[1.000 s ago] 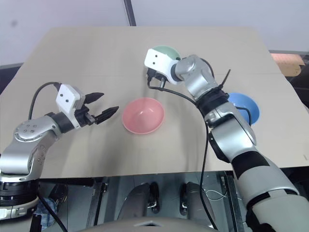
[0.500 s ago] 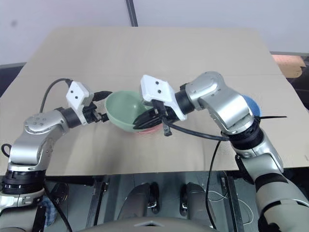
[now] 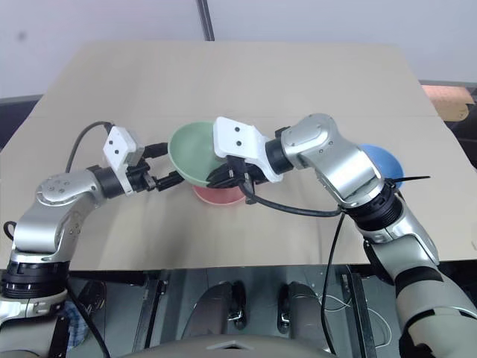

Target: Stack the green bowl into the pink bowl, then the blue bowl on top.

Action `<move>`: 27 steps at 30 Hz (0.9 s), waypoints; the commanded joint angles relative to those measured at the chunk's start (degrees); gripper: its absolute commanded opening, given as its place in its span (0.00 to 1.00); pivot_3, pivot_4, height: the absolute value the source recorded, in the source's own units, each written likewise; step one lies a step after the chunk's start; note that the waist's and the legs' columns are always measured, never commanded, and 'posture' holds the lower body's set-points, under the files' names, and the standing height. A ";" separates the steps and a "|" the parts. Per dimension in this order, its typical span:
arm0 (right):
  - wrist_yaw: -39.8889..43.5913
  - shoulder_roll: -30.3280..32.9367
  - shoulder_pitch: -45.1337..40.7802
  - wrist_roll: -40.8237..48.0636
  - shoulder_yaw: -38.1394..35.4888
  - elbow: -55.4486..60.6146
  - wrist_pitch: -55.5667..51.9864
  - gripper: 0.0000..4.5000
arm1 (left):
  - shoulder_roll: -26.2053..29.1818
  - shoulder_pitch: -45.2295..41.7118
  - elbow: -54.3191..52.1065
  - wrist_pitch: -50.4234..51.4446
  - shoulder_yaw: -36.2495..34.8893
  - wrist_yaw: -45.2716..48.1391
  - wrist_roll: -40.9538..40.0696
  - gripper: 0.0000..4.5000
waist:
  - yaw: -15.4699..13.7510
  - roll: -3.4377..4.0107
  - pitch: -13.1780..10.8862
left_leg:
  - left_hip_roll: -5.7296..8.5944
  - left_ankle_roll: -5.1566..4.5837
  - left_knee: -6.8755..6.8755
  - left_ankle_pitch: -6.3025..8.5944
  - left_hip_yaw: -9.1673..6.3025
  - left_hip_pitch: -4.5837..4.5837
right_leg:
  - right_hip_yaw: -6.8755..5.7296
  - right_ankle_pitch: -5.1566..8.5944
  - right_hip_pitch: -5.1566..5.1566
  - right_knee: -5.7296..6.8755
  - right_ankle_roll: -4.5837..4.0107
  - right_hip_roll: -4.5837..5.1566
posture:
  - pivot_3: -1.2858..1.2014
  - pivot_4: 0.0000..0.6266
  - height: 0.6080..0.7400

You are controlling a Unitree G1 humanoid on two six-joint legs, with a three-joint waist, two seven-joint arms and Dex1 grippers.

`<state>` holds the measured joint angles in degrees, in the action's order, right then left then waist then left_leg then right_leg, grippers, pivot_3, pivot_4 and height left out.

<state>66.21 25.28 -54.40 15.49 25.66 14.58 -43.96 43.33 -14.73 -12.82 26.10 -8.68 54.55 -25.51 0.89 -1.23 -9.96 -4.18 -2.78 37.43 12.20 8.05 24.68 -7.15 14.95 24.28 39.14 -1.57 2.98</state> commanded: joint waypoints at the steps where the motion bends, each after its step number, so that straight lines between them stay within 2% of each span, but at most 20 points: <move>1: -0.14 -0.43 -1.40 -0.41 0.58 0.58 1.99 0.03 | 2.81 0.47 -3.80 0.71 -2.35 3.91 -3.83 0.87 | -0.03 0.00 0.00 | 0.00 0.00 0.00 0.00 0.00 0.00 | 0.00 0.00 0.00 0.00 0.00 0.00 | 0.52 0.24 1.00; 6: -0.26 -0.75 -1.51 -0.49 1.09 -0.04 2.66 0.03 | 3.80 -0.45 -2.19 -0.45 -2.05 3.98 -2.84 0.87 | -0.08 0.00 0.00 | 0.01 0.00 0.00 0.00 0.00 -0.01 | 0.00 0.01 -0.01 -0.01 0.01 0.00 | 0.52 0.24 1.00; 8: -0.13 -0.72 -1.37 -0.47 1.05 0.23 2.97 0.19 | 3.84 -0.52 -2.08 -0.54 -1.80 4.17 -2.73 0.87 | -0.13 0.00 0.00 | 0.01 0.00 0.00 0.00 -0.01 0.00 | -0.01 0.01 -0.01 -0.01 0.01 0.00 | 0.52 0.24 1.00; 9: -0.10 -0.69 -1.29 -0.43 1.03 0.42 2.96 0.22 | 3.82 -0.51 -2.03 -0.62 -1.68 4.26 -2.65 0.87 | -0.13 0.00 0.00 | 0.01 0.00 0.00 0.00 -0.01 0.00 | -0.01 0.01 -0.01 -0.01 0.01 0.00 | 0.52 0.24 1.00; 11: -0.06 -0.53 -1.18 -0.13 0.89 0.98 2.47 0.44 | 3.74 -0.43 -1.96 -0.77 -1.45 4.32 -2.45 0.87 | -0.11 0.00 0.00 | 0.01 0.00 0.00 0.00 0.00 0.00 | 0.00 0.01 -0.01 0.00 0.01 0.00 | 0.52 0.24 1.00; 12: -0.33 -0.58 -1.18 0.03 0.73 1.16 1.89 0.50 | 3.74 -0.39 -1.96 -0.79 -1.40 4.34 -2.41 0.87 | -0.11 0.00 0.00 | 0.01 0.00 0.00 0.00 -0.01 0.00 | 0.00 0.01 -0.01 0.00 0.01 0.00 | 0.52 0.24 1.00; 14: -1.04 -0.62 -1.39 0.17 0.32 1.31 0.65 0.69 | 3.73 -0.35 -1.97 -0.77 -1.39 4.35 -2.43 0.87 | -0.10 0.00 0.00 | 0.01 0.00 0.00 0.00 -0.01 0.00 | 0.00 0.01 0.00 0.00 0.01 0.00 | 0.52 0.24 1.00; 27: -2.10 8.65 0.07 1.68 -6.37 3.18 -2.35 0.69 | 3.90 -0.08 -2.96 -0.13 -1.51 5.73 -4.12 0.87 | -0.07 0.00 0.00 | 0.00 0.00 0.00 0.00 -0.01 0.00 | -0.01 0.01 0.00 -0.05 0.01 -0.02 | 0.52 0.24 1.00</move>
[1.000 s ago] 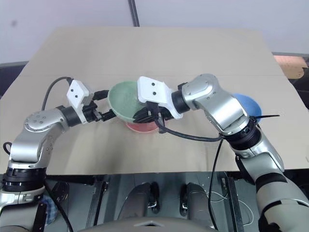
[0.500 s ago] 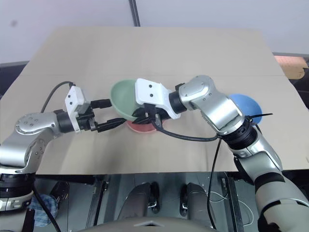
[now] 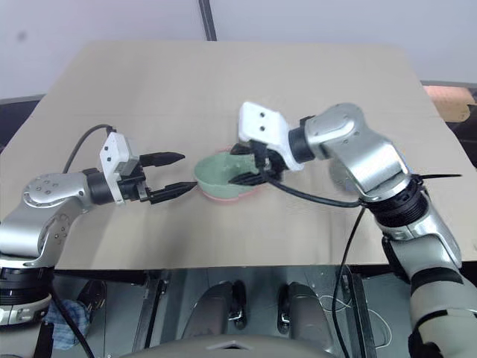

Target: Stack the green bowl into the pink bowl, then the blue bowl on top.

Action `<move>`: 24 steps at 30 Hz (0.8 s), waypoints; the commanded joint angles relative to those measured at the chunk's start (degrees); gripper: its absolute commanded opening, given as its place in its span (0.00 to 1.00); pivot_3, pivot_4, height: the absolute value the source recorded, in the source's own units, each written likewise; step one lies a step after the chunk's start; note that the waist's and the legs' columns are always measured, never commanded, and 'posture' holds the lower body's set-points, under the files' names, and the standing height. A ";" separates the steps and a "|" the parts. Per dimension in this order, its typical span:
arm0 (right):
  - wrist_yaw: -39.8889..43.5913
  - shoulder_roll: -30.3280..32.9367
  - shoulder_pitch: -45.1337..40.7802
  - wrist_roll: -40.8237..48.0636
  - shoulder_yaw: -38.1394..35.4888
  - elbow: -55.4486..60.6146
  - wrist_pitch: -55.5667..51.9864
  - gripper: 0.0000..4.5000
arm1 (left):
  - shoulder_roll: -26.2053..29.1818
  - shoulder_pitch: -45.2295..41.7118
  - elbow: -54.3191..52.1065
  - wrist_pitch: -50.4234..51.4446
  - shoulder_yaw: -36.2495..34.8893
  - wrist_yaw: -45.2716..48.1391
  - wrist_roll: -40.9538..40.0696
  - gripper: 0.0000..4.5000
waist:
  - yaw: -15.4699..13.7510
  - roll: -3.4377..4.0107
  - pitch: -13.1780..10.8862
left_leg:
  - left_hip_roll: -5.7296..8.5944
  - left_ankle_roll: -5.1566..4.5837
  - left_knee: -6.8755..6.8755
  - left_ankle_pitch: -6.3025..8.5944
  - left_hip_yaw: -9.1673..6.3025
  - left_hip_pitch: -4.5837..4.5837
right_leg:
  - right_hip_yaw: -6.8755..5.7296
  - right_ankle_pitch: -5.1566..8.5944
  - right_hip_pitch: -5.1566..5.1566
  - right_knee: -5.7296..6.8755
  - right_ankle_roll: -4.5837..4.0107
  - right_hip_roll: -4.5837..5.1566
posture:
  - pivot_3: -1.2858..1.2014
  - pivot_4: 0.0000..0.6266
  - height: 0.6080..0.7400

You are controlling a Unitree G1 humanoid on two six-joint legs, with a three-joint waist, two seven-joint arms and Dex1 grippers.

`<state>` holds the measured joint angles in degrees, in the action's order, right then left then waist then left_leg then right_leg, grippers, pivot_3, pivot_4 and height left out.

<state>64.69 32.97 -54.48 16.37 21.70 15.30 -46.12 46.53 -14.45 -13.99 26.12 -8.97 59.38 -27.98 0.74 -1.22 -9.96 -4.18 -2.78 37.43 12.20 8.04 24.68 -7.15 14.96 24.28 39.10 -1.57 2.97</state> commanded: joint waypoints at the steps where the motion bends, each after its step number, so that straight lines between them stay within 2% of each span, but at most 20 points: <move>1: -0.90 1.39 0.26 1.10 -2.93 2.60 -0.55 0.69 | 0.78 -0.41 -1.78 -0.17 -1.15 1.09 -1.77 0.87 | 0.10 0.00 0.00 | -0.01 0.00 0.00 0.00 0.00 0.00 | 0.00 0.00 0.00 0.00 0.00 0.00 | 0.52 0.24 1.00; 5: -2.09 3.56 0.56 1.79 -5.22 2.68 -2.10 0.69 | 0.96 -0.81 -1.82 0.13 -1.15 1.99 -2.96 0.87 | -0.01 0.00 0.00 | 0.00 0.00 -0.01 0.00 0.01 0.01 | 0.01 0.00 0.00 0.00 0.00 0.00 | 0.52 0.24 1.00; 17: -9.40 21.43 12.77 -1.10 -14.32 1.72 -11.34 0.69 | 4.90 1.97 -4.66 2.82 -4.42 7.90 -9.35 0.87 | -0.09 0.05 -0.04 | 0.00 0.00 -0.04 0.00 0.00 0.02 | 0.00 0.02 0.00 -0.10 0.02 0.00 | 0.52 0.24 1.00; 20: -13.28 23.58 16.83 -2.04 -15.90 2.73 -15.37 0.69 | 6.37 2.31 -4.92 3.25 -4.81 9.97 -10.59 0.87 | -0.10 0.05 -0.04 | 0.00 0.00 -0.04 0.00 0.01 0.02 | 0.03 0.09 0.00 -0.11 0.14 0.01 | 0.52 0.24 1.00; 24: -19.12 21.59 19.98 -1.94 -17.44 4.18 -22.48 0.69 | 6.39 0.92 -4.00 3.12 -4.01 11.01 -11.48 0.87 | -0.05 0.06 -0.04 | 0.00 0.00 -0.04 0.00 0.01 0.01 | 0.05 0.13 0.00 -0.10 0.21 0.00 | 0.52 0.24 1.00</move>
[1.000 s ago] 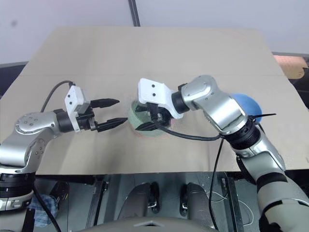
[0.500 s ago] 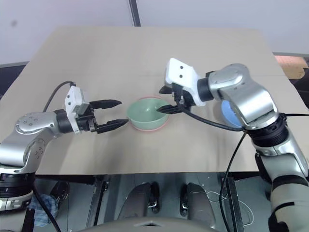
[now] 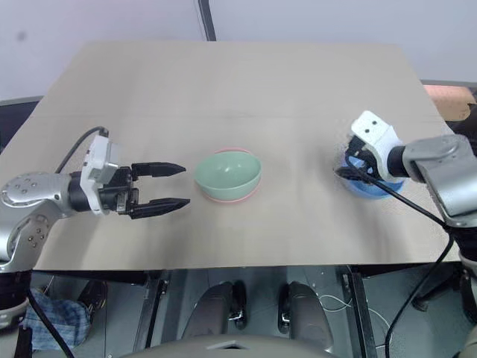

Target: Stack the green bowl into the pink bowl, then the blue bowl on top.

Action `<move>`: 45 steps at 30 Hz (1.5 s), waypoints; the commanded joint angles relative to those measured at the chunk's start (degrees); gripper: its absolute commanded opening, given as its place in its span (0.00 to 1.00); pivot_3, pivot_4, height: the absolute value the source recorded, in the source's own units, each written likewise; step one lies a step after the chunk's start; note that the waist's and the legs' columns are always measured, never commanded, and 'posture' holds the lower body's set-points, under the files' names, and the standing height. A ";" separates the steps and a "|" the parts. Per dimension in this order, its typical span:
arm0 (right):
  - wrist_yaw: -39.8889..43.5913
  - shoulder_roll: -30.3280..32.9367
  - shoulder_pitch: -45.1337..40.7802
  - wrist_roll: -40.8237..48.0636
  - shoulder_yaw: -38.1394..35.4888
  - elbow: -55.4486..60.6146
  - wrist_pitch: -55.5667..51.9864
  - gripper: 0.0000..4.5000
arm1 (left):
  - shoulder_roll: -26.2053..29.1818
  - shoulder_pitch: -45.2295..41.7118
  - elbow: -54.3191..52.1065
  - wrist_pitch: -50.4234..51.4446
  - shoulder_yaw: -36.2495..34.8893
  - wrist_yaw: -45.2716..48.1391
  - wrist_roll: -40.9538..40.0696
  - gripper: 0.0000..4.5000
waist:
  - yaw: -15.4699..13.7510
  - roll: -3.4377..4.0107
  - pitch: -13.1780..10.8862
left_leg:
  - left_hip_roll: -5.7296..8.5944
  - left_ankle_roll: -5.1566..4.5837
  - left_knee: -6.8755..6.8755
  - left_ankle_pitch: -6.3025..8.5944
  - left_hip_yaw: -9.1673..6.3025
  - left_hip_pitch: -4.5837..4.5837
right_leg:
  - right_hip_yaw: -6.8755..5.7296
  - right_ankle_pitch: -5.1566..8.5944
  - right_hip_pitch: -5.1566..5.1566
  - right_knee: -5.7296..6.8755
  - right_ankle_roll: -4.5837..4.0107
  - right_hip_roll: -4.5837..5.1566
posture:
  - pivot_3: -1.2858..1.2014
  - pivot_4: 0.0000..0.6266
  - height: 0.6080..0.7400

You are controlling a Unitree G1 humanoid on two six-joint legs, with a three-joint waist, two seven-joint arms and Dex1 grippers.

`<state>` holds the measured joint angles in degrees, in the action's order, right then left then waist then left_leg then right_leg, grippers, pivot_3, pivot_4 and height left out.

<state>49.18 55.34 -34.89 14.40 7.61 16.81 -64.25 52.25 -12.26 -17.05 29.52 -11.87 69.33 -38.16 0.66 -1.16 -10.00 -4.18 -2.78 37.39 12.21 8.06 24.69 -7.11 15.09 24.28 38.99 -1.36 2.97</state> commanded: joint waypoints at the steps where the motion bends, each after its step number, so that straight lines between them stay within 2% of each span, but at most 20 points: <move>1: -4.53 -1.68 0.74 0.56 -3.51 3.34 -6.17 0.69 | 0.70 -1.61 -0.68 -0.32 -0.80 1.34 -1.34 0.87 | 0.04 0.00 0.00 | -0.01 0.00 0.00 0.00 0.00 0.00 | 0.00 0.00 0.00 0.00 0.00 -0.01 | 0.52 0.24 1.00; 8: -9.96 -4.68 4.17 0.69 -3.00 5.05 -10.67 0.69 | 0.23 -4.46 1.54 -0.94 1.32 2.78 -0.37 0.87 | -0.26 -0.02 0.02 | 0.03 -0.01 0.00 0.00 -0.02 0.03 | 0.00 0.02 0.00 -0.01 0.03 -0.01 | 0.52 0.24 1.00; 12: -10.67 -4.41 4.87 1.27 -2.51 5.80 -10.58 0.30 | 0.10 -4.56 1.67 -0.96 1.44 2.91 -0.29 0.87 | -0.08 -0.02 0.02 | 0.03 0.00 0.00 0.00 -0.01 0.02 | 0.01 0.02 0.00 -0.02 0.04 -0.02 | 0.52 0.24 1.00; 14: -10.90 -4.51 4.75 1.53 -2.29 5.78 -10.52 0.07 | 0.05 -4.19 1.47 -0.98 1.32 2.80 -0.27 0.87 | -0.01 -0.02 0.02 | 0.00 0.00 0.00 0.00 -0.01 0.00 | 0.02 0.02 0.00 -0.01 0.04 -0.05 | 0.52 0.24 1.00; 15: -10.98 -4.57 4.52 1.64 -2.17 5.67 -10.53 0.03 | 0.03 -4.03 1.31 -0.87 1.21 2.66 -0.34 0.87 | -0.01 -0.02 0.02 | 0.00 0.00 0.00 0.00 -0.01 0.00 | 0.02 0.02 0.00 -0.01 0.04 -0.06 | 0.52 0.24 1.00; 21: -9.99 -4.55 1.02 2.63 0.04 6.75 -9.16 0.03 | 0.24 -2.63 0.80 -0.96 0.39 1.97 -0.16 0.87 | 0.06 -0.02 0.01 | 0.00 0.00 0.01 0.00 -0.01 0.00 | 0.04 0.02 -0.01 -0.01 0.04 -0.06 | 0.52 0.24 1.00; 29: -1.49 -13.50 -12.17 7.04 6.44 10.66 4.98 0.03 | 0.41 -1.85 1.63 -2.04 0.67 1.18 1.98 0.87 | 0.07 0.06 -0.03 | -0.08 0.08 -0.03 -0.05 0.00 -0.01 | 0.08 0.02 0.05 0.01 0.04 -0.19 | 0.52 0.24 1.00; 36: 7.21 -18.24 -16.15 5.86 14.94 8.60 17.10 0.03 | 0.10 -1.69 1.11 -1.93 0.88 0.77 2.67 0.87 | -0.06 0.04 -0.02 | 0.02 0.03 0.03 -0.03 0.01 0.04 | 0.06 0.00 0.01 -0.04 0.01 -0.06 | 0.52 0.24 1.00; 45: 10.89 -22.09 -18.62 2.08 21.19 6.81 22.60 0.03 | 0.70 0.66 -0.21 -1.42 -0.92 0.24 2.17 0.87 | 0.06 0.04 -0.02 | -0.03 0.04 0.04 -0.03 0.02 0.01 | 0.05 -0.10 0.02 0.02 -0.17 -0.09 | 0.52 0.24 1.00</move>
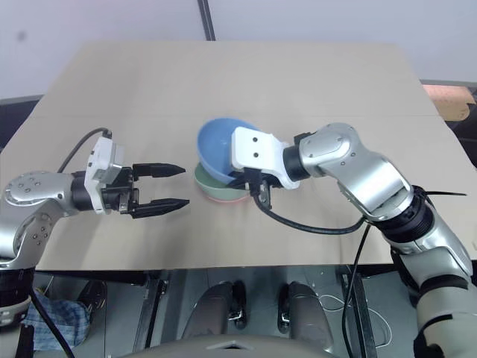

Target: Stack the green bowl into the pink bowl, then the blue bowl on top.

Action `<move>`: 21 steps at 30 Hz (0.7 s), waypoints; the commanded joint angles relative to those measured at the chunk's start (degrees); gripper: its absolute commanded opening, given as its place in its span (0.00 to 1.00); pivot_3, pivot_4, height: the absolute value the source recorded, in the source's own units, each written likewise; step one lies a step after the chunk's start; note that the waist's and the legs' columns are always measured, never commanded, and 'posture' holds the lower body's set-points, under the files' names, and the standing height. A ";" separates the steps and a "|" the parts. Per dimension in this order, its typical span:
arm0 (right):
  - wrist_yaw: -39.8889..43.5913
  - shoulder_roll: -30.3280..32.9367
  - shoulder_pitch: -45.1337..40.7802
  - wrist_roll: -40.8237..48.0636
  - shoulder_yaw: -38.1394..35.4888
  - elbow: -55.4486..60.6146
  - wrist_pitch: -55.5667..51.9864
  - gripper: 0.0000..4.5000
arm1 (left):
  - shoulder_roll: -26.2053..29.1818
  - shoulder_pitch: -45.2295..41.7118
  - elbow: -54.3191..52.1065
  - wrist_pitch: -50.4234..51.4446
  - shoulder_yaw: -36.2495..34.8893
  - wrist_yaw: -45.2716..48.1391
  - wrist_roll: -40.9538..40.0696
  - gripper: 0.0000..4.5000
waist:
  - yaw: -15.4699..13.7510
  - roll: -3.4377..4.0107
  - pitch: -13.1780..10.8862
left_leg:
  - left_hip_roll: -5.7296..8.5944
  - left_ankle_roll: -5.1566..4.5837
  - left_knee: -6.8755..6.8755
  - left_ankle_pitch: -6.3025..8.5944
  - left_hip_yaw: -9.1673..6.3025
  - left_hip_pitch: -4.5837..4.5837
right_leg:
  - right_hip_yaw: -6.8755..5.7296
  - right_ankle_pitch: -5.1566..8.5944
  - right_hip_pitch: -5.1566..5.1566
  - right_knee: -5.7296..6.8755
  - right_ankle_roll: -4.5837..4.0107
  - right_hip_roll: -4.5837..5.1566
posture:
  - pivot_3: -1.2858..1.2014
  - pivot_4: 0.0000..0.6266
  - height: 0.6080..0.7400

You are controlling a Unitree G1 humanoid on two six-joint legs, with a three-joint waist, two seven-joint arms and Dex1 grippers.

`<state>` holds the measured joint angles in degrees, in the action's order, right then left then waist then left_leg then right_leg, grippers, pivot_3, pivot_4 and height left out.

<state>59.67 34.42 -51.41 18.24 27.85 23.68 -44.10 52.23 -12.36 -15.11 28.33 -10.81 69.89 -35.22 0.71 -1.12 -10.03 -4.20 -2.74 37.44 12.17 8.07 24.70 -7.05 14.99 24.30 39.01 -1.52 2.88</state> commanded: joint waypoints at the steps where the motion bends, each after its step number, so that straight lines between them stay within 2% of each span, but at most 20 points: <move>1: 0.24 -1.70 -2.42 -2.41 1.36 -0.71 2.84 0.03 | 0.75 1.03 -2.33 -0.23 -2.12 -0.42 -0.85 0.87 | 0.02 0.00 0.00 | 0.00 0.00 0.00 0.00 0.00 0.00 | 0.00 -0.01 0.00 0.00 -0.02 0.00 | 0.52 0.24 1.00; 3: 0.08 -2.54 -2.84 -3.38 1.58 -1.83 3.74 0.03 | 0.74 1.30 -2.49 -0.21 -2.29 -0.65 -1.01 0.87 | 0.03 0.00 0.00 | 0.00 0.00 0.00 0.00 0.00 -0.01 | 0.00 -0.01 0.00 0.03 -0.02 -0.01 | 0.52 0.24 1.00; 6: -1.52 -4.71 -3.88 -4.04 0.15 -4.16 3.63 0.28 | 0.56 1.39 -2.62 -0.45 -2.40 -1.13 -0.97 0.87 | -0.01 -0.01 0.00 | 0.00 0.00 0.01 0.00 0.00 0.00 | -0.01 -0.02 0.00 0.03 -0.03 0.00 | 0.52 0.24 1.00; 9: -2.08 -5.13 -4.99 -4.34 -1.35 -5.41 2.79 0.58 | 0.48 1.48 -2.76 -0.55 -2.44 -1.30 -1.15 0.87 | -0.02 -0.01 0.00 | 0.01 0.00 0.03 0.00 0.00 0.00 | -0.01 -0.02 0.00 0.04 -0.03 0.01 | 0.52 0.24 1.00; 15: -1.12 -1.45 -4.63 -2.35 -7.56 -5.62 0.95 0.58 | -0.06 1.21 -2.29 -1.43 -2.26 -1.89 -0.81 0.87 | -0.06 0.00 0.00 | 0.01 0.00 0.03 0.00 0.00 0.00 | -0.02 -0.02 -0.01 0.03 -0.04 0.01 | 0.52 0.24 1.00; 21: -1.05 3.17 4.32 5.84 -20.71 -2.17 -1.05 0.58 | -0.96 0.26 -1.13 -2.08 -3.74 -4.77 -0.44 0.87 | -0.23 -0.04 0.02 | 0.01 0.00 0.02 0.00 -0.02 0.01 | -0.03 -0.03 -0.03 0.00 -0.04 0.02 | 0.52 0.24 1.00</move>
<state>58.90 36.28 -47.56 21.65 11.63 18.56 -44.46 50.56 -12.08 -15.61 27.14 -12.29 65.37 -35.45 0.48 -1.16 -10.00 -4.19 -2.74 37.45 12.17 8.06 24.71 -7.08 14.96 24.28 39.02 -1.56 2.90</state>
